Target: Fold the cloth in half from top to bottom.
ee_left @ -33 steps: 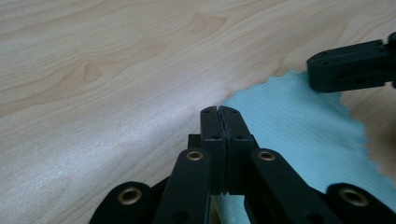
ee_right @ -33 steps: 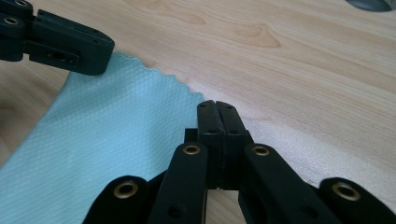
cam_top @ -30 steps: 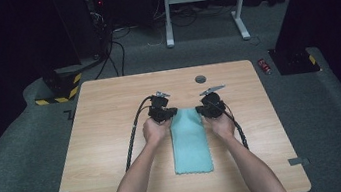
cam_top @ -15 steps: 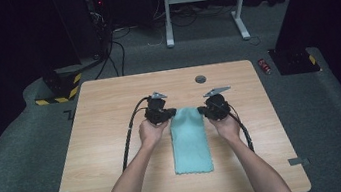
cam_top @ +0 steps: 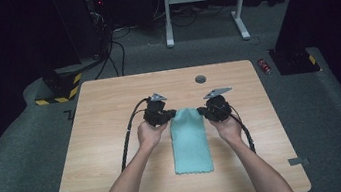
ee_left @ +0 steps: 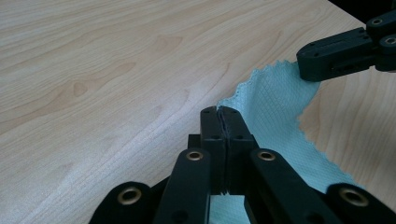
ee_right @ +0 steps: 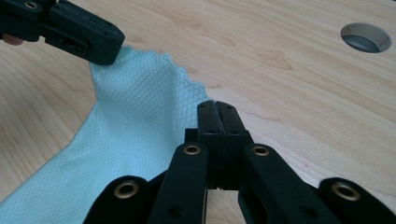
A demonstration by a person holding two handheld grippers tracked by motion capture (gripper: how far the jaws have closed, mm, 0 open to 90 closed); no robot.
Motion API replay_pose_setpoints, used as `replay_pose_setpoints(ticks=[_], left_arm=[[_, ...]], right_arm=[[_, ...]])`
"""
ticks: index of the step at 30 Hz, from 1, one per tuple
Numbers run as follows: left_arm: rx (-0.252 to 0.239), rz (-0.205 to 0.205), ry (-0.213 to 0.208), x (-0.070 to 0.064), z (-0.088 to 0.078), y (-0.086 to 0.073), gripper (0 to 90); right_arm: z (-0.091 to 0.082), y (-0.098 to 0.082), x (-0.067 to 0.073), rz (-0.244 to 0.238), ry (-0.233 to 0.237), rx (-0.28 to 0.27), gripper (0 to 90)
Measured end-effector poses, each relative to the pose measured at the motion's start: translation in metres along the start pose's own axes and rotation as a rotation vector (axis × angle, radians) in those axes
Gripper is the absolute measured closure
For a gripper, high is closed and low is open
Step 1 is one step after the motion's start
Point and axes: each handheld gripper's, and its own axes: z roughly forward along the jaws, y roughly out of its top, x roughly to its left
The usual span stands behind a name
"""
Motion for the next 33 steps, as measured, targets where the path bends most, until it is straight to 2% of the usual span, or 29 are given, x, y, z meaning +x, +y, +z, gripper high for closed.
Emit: replay_pose_setpoints(ticks=[5,8,11,21,28,33], left_arm=[[-0.009,0.01,-0.012,-0.003,-0.005,-0.002,89.3],[-0.004,0.04,-0.006,-0.006,-0.007,-0.004,89.3],[0.004,0.068,-0.003,-0.01,-0.009,-0.005,89.3],[-0.009,0.084,-0.012,-0.018,-0.018,-0.013,89.2],[-0.004,0.123,-0.01,-0.028,-0.022,-0.021,89.2],[-0.008,0.12,-0.017,-0.031,-0.025,-0.027,89.2]], right_arm=[[-0.006,-0.001,0.002,-0.013,0.01,-0.009,90.0],[-0.009,-0.004,0.003,-0.022,0.021,-0.014,90.0],[-0.012,-0.007,0.004,-0.008,0.036,-0.018,90.0],[-0.022,-0.014,0.009,-0.021,0.057,-0.025,90.0],[-0.026,-0.022,0.014,-0.034,0.068,-0.025,90.0],[-0.029,-0.028,0.018,-0.029,0.078,-0.027,90.0]])
